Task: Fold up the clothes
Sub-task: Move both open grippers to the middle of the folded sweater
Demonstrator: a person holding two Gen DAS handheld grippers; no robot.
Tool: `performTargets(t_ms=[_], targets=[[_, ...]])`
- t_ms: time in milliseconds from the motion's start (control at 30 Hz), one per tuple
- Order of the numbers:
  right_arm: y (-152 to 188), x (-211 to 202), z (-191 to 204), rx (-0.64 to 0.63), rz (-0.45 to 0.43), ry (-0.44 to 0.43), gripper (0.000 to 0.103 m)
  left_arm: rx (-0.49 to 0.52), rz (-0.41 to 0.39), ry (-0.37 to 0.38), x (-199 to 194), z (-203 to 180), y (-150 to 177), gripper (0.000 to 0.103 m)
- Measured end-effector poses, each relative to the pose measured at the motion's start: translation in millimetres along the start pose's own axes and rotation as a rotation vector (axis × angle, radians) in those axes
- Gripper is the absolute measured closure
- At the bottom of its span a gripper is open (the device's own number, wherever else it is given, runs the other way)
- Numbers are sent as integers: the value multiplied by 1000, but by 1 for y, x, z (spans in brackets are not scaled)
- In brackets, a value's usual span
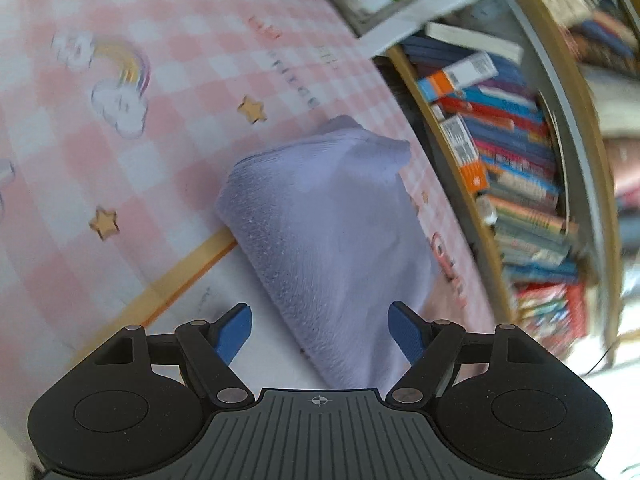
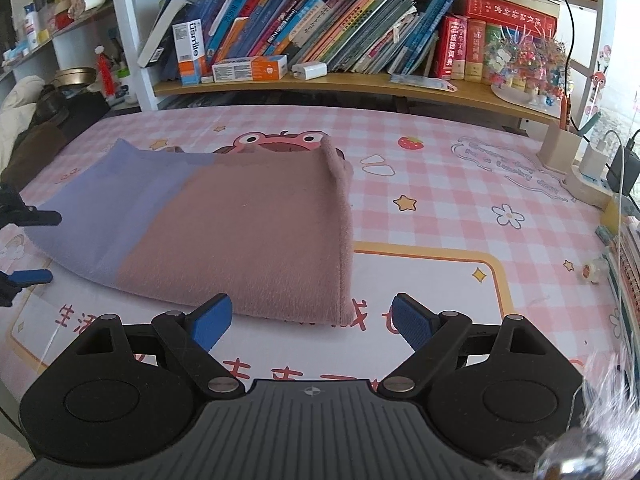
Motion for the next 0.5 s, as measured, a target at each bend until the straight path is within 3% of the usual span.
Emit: performTargets(t_ms=[167, 200, 300, 433, 500], targets=[[-2, 1, -1, 20, 2, 33, 17, -61, -16, 13, 6, 3, -14, 30], [-2, 1, -1, 25, 2, 39, 17, -64, -21, 4, 7, 3, -17, 36], [-2, 1, -2, 38, 4, 56, 17, -61, -32, -60, 10, 4, -22, 67], [-4, 2, 0, 51, 3, 72, 17, -40, -30, -93, 14, 7, -27, 88], [-5, 5, 1, 61, 5, 75, 18, -36, -29, -75, 13, 9, -30, 92]])
Point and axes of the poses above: each gripper's, at about its wrist camera, not at the fingertips, and x roughly the way its jaws point, z to its left, y to its underside, the point moved 6 cm from there along x, roughly the way its jaws point, and after that the axes turned 6 degrees about -y, right-handed, at the moved point
